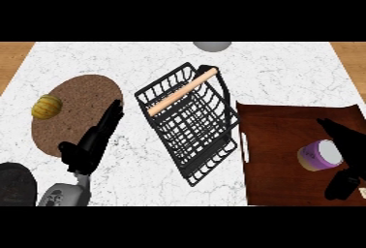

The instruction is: Pick the can from the tray and place it in the tiered basket

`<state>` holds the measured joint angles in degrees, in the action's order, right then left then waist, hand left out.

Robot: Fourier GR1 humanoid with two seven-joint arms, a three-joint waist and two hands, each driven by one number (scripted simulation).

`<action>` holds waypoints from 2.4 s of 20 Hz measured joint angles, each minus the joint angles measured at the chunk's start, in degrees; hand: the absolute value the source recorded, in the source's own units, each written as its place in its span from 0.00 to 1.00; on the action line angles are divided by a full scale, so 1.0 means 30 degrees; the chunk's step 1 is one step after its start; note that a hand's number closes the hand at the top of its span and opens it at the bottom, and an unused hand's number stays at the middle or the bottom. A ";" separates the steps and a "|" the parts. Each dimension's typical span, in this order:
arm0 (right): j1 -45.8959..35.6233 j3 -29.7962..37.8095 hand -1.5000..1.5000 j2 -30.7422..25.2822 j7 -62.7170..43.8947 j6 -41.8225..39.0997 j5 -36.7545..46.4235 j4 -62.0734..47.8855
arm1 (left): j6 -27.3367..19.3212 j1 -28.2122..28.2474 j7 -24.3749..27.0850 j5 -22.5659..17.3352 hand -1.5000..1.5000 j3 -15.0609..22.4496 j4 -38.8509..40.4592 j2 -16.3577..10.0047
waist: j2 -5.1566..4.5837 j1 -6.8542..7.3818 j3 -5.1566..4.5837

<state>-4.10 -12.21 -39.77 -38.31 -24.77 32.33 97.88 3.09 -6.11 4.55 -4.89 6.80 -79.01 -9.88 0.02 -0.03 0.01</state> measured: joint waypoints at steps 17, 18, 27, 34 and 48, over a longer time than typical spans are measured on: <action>-0.0440 0.1902 1.00 0.3085 0.5259 0.0955 0.3273 -0.3998 | 0.0839 0.0234 0.0470 0.1030 0.50 -0.0715 0.0321 0.0733 | -0.0005 0.0035 -0.0010; -0.0231 0.1871 1.00 0.3236 0.5702 0.1444 0.3462 -0.3938 | 0.0685 0.0060 0.0549 0.1193 0.50 -0.0659 0.0557 0.0920 | 0.0011 0.0009 -0.0038; -0.0096 0.2481 1.00 0.4392 0.7123 0.2531 0.4794 -0.3784 | 0.0813 -0.0127 0.0041 0.1438 0.50 -0.1045 0.0342 0.1132 | 0.0041 -0.0023 -0.0049; 0.5128 0.2986 1.00 0.7512 0.1129 0.6291 0.7043 0.0084 | 0.0316 0.0838 0.0034 0.1200 0.50 -0.1926 0.0104 0.0771 | 0.0744 -0.1839 -0.0423; 1.3218 -0.4722 1.00 1.2791 -0.4266 1.2536 1.4788 1.2339 | 0.0501 0.1400 0.0191 0.1227 0.50 -0.1720 -0.0403 0.0781 | 0.0480 -0.1454 -0.0152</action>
<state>35.55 -26.38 -1.40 -51.10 12.84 76.70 134.90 4.59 -1.91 5.12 -1.21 1.64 -80.22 -7.53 1.46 -4.39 -0.45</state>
